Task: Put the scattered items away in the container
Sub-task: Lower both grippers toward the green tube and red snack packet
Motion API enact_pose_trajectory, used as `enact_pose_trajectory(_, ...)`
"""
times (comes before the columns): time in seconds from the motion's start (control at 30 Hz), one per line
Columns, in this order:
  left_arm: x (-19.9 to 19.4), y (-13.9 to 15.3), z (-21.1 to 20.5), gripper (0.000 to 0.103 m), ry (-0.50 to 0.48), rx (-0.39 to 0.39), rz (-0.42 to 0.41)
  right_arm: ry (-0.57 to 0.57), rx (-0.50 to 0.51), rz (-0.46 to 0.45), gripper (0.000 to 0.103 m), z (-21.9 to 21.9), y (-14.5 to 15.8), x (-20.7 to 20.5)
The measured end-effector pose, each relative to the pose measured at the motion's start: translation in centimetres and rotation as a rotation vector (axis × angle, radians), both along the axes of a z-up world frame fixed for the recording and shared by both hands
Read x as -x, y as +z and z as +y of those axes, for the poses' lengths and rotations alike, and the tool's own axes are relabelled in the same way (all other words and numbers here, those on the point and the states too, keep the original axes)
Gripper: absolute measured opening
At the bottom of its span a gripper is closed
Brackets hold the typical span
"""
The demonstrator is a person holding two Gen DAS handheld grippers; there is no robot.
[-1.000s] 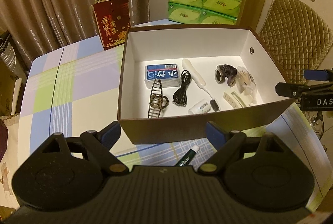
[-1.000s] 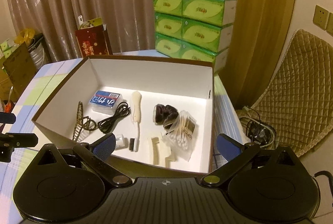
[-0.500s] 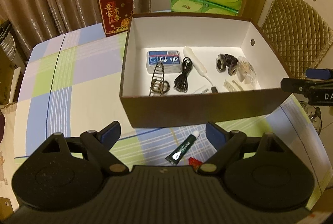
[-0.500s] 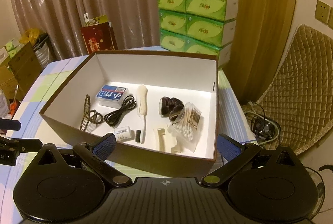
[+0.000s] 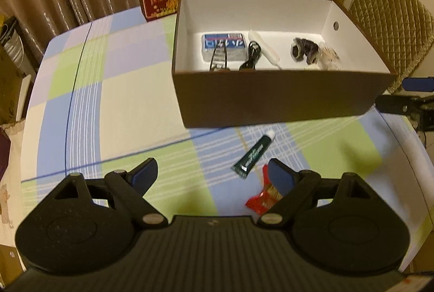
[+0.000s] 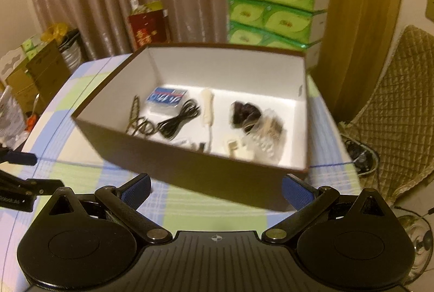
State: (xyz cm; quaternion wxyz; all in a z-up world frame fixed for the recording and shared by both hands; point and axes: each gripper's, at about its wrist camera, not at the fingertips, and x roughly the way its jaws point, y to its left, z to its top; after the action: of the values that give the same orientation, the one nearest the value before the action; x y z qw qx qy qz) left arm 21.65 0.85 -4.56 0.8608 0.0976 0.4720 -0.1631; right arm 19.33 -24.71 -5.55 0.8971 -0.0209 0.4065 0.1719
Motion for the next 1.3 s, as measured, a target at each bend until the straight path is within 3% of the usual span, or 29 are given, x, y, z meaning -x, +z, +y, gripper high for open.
enact_pose_trajectory(0.43,0.8,-2.1,2.5,0.083,0.011,0.002,0.052,0.205,-0.028,0.099,0.100,4.1,-4.6,2.9)
enact_pose_trajectory(0.73,0.5,-3.6,3.7,0.082,0.005,0.006,0.093,0.254,-0.027,0.160,0.099,5.4,-7.0,3.0)
enact_pose_trajectory(0.93,0.0,-4.6,4.4,0.081,0.004,0.005,0.116,0.280,-0.036,0.195,0.092,6.2,-8.1,2.6)
enact_pose_trajectory(1.07,-0.5,-5.4,4.9,0.081,0.008,0.005,0.130,0.315,-0.041,0.214,0.080,7.2,-8.9,2.5)
enact_pose_trajectory(1.3,-1.8,-6.2,6.5,0.081,0.029,0.010,0.152,0.358,-0.043,0.211,0.080,8.8,-9.5,2.3)
